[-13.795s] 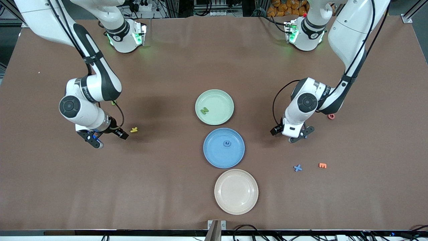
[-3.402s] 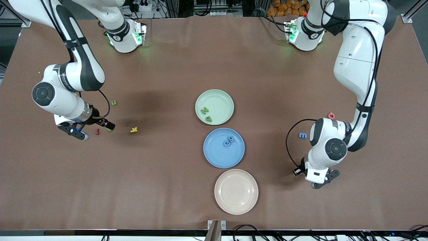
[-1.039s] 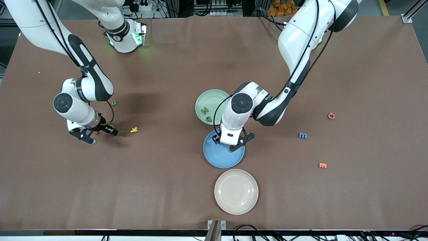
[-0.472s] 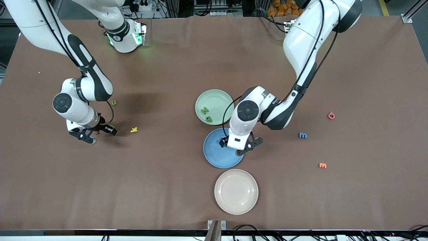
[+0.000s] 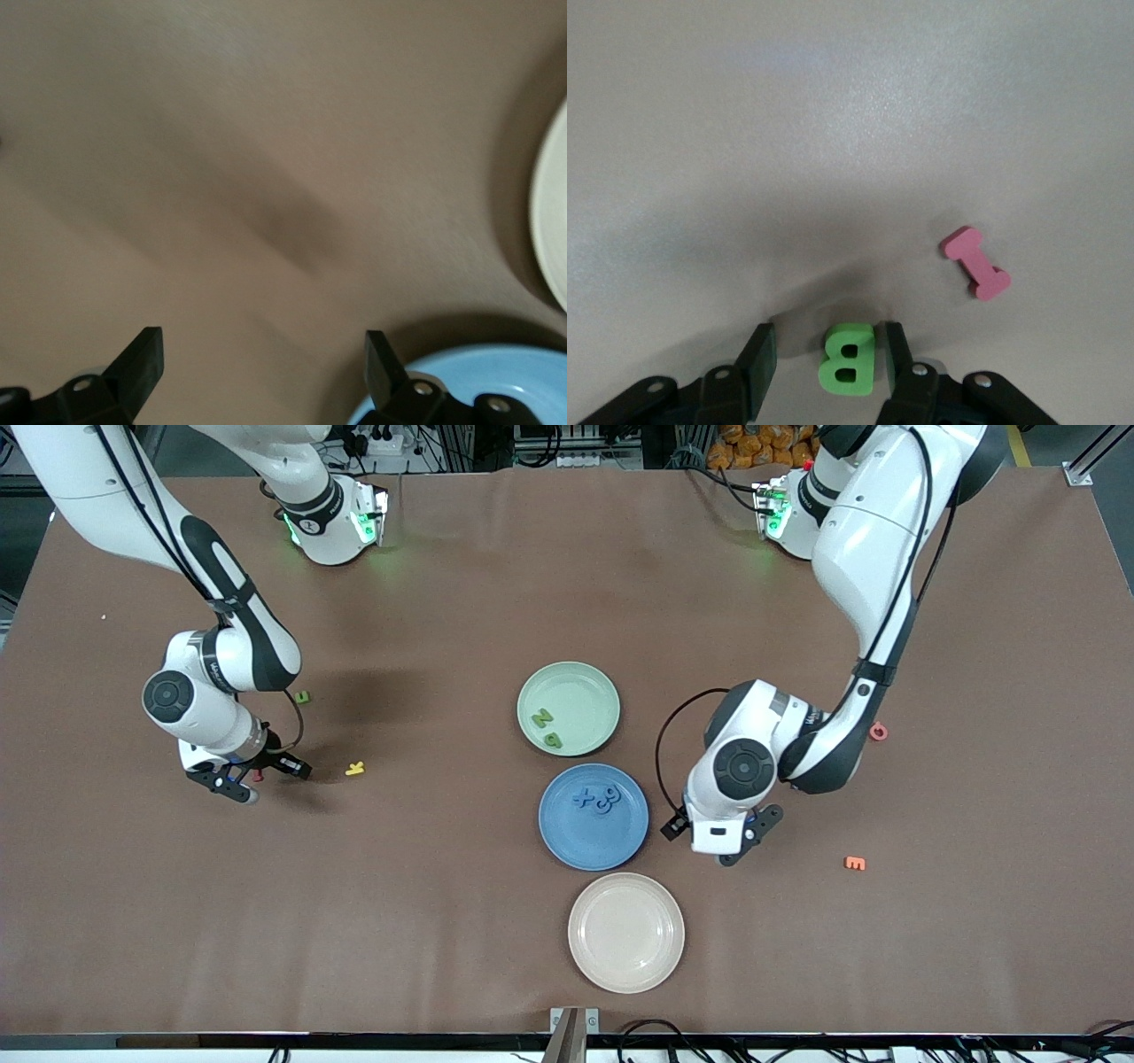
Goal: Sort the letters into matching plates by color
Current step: 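Withdraw the left gripper toward the orange letters while the right gripper grasps B, then carry the green B onto the green plate with the right gripper, then open the right gripper and move it to the green n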
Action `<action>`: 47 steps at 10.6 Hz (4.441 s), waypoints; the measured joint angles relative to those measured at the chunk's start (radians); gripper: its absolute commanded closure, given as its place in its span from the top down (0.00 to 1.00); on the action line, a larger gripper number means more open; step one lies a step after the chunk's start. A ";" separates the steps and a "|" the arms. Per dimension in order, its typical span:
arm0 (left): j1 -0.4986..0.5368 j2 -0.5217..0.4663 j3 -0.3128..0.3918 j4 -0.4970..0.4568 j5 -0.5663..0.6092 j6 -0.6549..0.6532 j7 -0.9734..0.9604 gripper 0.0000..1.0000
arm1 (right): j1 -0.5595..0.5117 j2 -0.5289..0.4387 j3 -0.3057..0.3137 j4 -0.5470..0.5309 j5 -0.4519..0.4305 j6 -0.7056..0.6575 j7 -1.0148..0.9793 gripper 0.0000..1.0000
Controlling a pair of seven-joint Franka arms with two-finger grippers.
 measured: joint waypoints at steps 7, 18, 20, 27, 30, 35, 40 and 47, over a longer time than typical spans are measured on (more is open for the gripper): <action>0.157 -0.263 -0.001 -0.438 0.002 0.249 0.041 1.00 | -0.001 -0.008 -0.007 -0.010 -0.001 0.002 -0.060 0.00; 0.248 -0.221 0.046 -0.587 0.171 0.404 -0.334 1.00 | 0.076 -0.191 0.094 0.000 0.161 -0.217 0.064 0.00; 0.253 -0.206 0.047 -0.587 0.179 0.409 -0.346 1.00 | 0.096 -0.206 0.184 0.010 0.167 -0.230 0.248 0.00; 0.312 -0.217 0.038 -0.580 0.175 0.440 -0.407 1.00 | 0.336 -0.210 0.265 0.048 0.171 -0.245 0.623 0.00; 0.312 -0.218 0.033 -0.604 0.155 0.500 -0.418 1.00 | 0.464 -0.175 0.266 0.111 0.169 -0.242 0.793 0.00; 0.312 -0.230 0.032 -0.628 0.155 0.531 -0.419 1.00 | 0.622 0.006 0.234 0.276 0.026 -0.235 1.068 0.00; 0.332 -0.234 0.025 -0.643 0.154 0.522 -0.419 1.00 | 0.672 0.088 0.224 0.364 -0.010 -0.237 1.141 1.00; 0.329 -0.234 -0.002 -0.649 0.154 0.481 -0.296 1.00 | 0.569 0.040 0.205 0.407 -0.003 -0.391 1.058 1.00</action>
